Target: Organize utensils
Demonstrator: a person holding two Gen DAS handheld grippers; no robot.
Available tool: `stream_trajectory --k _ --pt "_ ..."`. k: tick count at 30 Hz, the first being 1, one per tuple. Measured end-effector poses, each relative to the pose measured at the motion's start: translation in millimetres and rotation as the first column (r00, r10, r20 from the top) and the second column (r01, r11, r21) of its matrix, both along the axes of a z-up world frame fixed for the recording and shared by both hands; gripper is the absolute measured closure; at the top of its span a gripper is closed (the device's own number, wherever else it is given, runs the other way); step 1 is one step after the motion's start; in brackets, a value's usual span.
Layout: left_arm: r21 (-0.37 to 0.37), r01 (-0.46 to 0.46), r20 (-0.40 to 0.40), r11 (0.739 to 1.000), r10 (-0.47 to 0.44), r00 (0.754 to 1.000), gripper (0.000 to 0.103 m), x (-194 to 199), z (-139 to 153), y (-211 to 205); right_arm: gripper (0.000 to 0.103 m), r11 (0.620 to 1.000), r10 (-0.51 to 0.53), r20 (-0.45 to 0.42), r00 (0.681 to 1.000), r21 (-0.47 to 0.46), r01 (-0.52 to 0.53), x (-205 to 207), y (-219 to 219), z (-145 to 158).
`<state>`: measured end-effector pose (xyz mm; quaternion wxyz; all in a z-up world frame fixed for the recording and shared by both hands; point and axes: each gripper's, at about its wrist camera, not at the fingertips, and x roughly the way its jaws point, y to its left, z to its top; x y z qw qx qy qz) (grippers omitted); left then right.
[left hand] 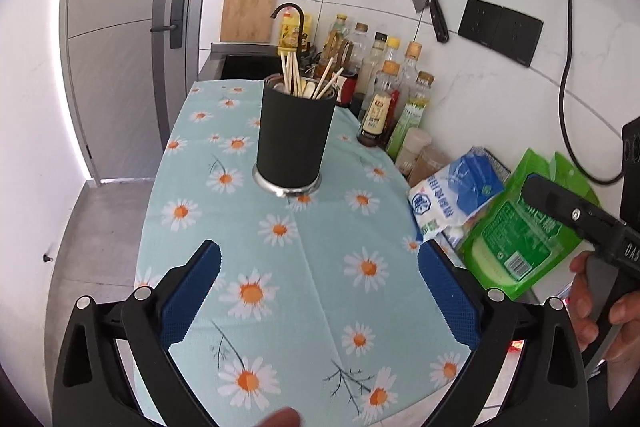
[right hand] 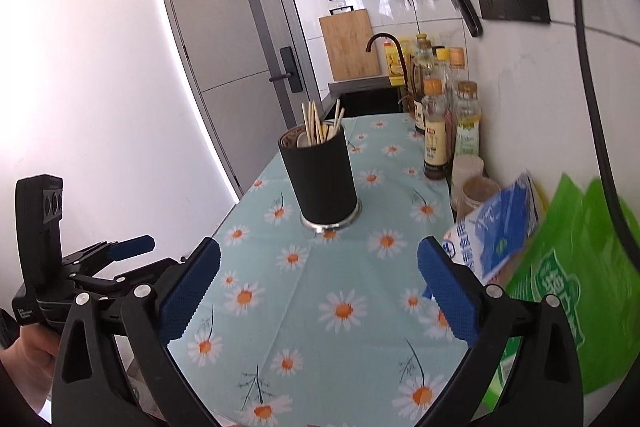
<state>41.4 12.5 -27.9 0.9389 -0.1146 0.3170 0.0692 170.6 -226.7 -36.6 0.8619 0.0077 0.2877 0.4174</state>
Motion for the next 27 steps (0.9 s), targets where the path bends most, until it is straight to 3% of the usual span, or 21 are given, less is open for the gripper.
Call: stream_trajectory --k 5,10,27 --pt "-0.037 0.002 -0.018 0.999 -0.003 1.0 0.007 -12.7 -14.8 -9.1 0.005 1.0 -0.006 -0.002 1.0 -0.018 0.006 -4.6 -6.1 -9.1" --pt "-0.021 -0.008 -0.044 1.0 0.007 0.999 0.007 -19.1 -23.7 -15.4 0.005 0.999 -0.001 -0.025 1.0 -0.033 0.0 -9.1 -8.1 -20.1" --pt "-0.009 -0.007 -0.038 1.0 0.006 0.999 0.007 -24.4 -21.1 -25.3 0.005 0.997 0.015 -0.064 0.998 -0.074 -0.019 -20.8 -9.3 -40.2"
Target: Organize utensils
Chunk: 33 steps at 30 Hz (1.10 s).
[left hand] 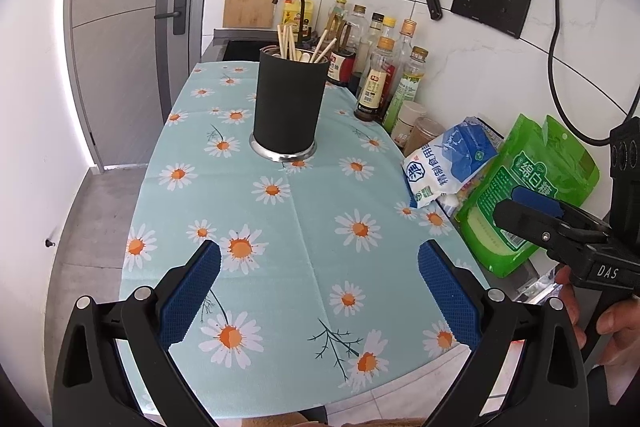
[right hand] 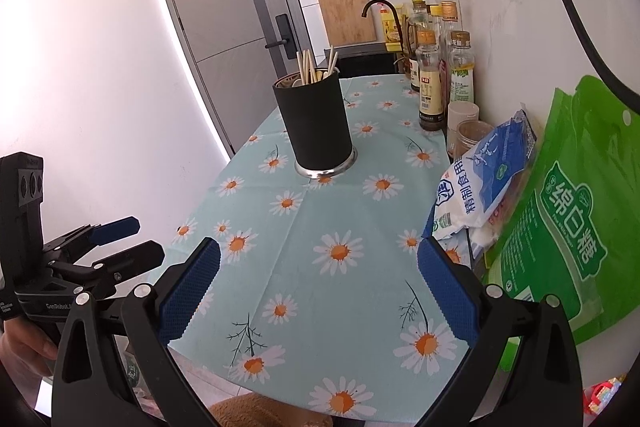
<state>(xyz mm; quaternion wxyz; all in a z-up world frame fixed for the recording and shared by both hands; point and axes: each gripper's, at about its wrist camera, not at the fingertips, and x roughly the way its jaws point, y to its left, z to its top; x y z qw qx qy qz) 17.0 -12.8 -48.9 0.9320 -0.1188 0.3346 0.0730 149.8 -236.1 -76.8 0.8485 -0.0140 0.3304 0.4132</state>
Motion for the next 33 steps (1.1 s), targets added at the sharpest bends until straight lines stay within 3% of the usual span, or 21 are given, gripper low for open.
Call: stream_trajectory --k 33 --pt "0.026 0.016 -0.013 1.0 -0.016 1.0 0.007 2.0 1.2 -3.0 0.005 1.0 0.025 0.003 1.0 0.011 -0.025 0.8 5.9 3.7"
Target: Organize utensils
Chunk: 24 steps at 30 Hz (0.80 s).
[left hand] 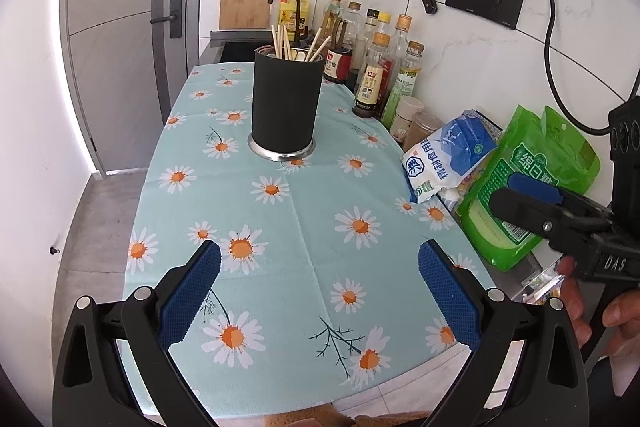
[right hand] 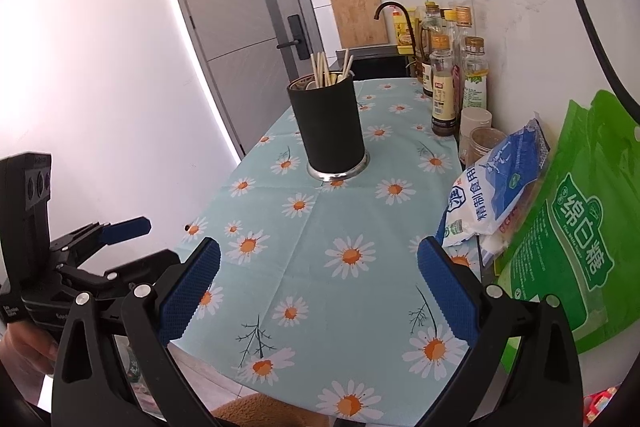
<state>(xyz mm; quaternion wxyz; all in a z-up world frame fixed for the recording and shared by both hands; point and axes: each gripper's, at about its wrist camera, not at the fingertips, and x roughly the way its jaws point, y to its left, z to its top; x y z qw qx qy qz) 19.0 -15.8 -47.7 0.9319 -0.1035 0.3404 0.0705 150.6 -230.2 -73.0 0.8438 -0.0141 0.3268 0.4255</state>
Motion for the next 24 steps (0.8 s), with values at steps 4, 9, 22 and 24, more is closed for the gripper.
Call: stream_trajectory --k 4,9,22,24 --pt "0.002 0.005 0.0 1.0 -0.005 1.0 0.007 -0.4 -0.8 1.4 0.005 1.0 -0.011 0.003 1.0 -0.004 0.011 -0.9 -0.4 -1.0" --pt "-0.002 0.001 0.012 1.0 -0.001 1.0 0.007 -2.5 1.2 1.9 0.005 1.0 -0.012 0.001 1.0 -0.01 0.012 -6.5 0.0 -0.8" --pt "-0.012 -0.008 0.017 1.0 0.009 1.0 0.007 -6.5 1.7 2.2 0.005 1.0 -0.007 -0.009 1.0 -0.012 0.007 -10.8 3.4 -1.8" --pt "-0.011 -0.006 0.019 1.0 0.006 1.0 0.007 -7.1 2.2 1.0 0.005 1.0 -0.006 -0.003 1.0 -0.013 0.006 -12.5 2.8 -1.5"
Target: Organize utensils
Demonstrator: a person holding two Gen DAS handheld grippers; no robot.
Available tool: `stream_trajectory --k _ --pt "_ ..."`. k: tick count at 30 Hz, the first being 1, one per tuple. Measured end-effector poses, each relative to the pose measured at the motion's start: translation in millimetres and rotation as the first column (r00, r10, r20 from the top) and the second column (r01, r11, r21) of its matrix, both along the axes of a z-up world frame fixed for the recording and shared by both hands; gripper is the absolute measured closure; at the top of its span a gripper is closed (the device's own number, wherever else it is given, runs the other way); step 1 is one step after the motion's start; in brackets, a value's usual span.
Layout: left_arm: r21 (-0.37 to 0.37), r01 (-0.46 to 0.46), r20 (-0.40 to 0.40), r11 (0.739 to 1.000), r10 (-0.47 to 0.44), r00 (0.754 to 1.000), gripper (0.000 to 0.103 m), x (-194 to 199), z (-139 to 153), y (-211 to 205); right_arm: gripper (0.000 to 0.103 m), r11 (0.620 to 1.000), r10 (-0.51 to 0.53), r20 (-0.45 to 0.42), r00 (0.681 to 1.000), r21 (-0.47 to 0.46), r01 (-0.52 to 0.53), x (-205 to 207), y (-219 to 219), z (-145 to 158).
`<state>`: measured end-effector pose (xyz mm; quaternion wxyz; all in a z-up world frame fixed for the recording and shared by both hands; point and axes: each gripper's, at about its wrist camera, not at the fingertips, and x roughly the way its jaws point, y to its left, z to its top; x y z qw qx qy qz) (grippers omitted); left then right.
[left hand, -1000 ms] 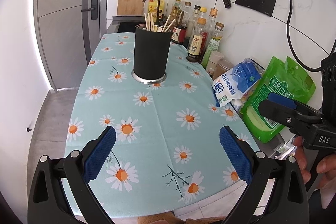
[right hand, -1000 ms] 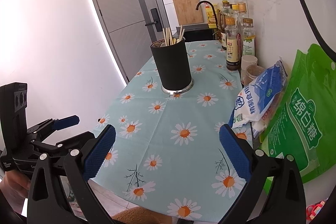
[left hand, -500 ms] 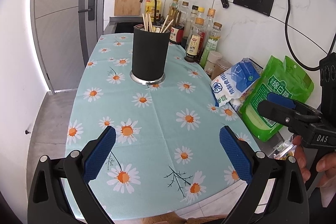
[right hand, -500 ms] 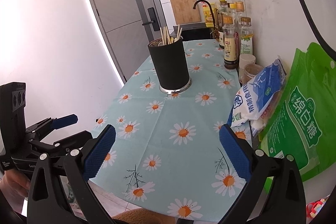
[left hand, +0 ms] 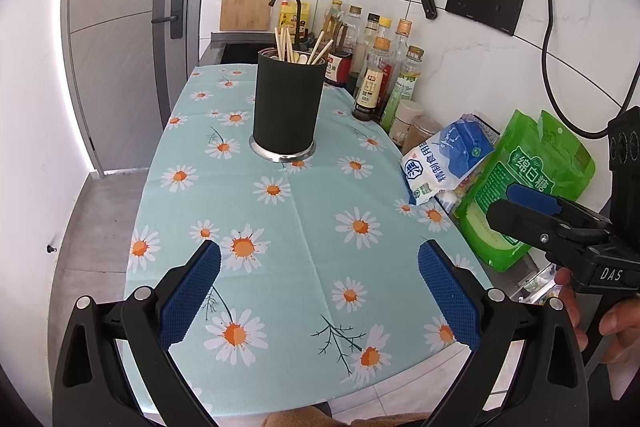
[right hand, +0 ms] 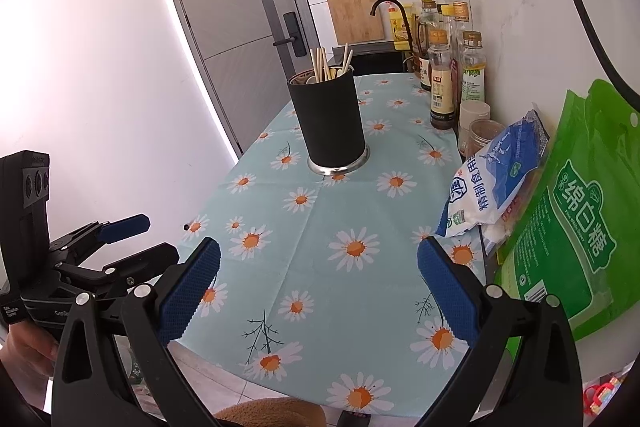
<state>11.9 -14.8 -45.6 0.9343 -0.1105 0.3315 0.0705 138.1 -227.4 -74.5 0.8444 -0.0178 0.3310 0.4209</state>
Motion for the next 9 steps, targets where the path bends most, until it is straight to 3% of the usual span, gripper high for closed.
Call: stream_trajectory --k 9 --pt "-0.002 0.001 -0.004 1.0 -0.001 1.0 0.007 -1.6 0.0 -1.0 0.005 1.0 -0.002 -0.008 1.0 0.008 0.002 -3.2 -1.3 0.1"
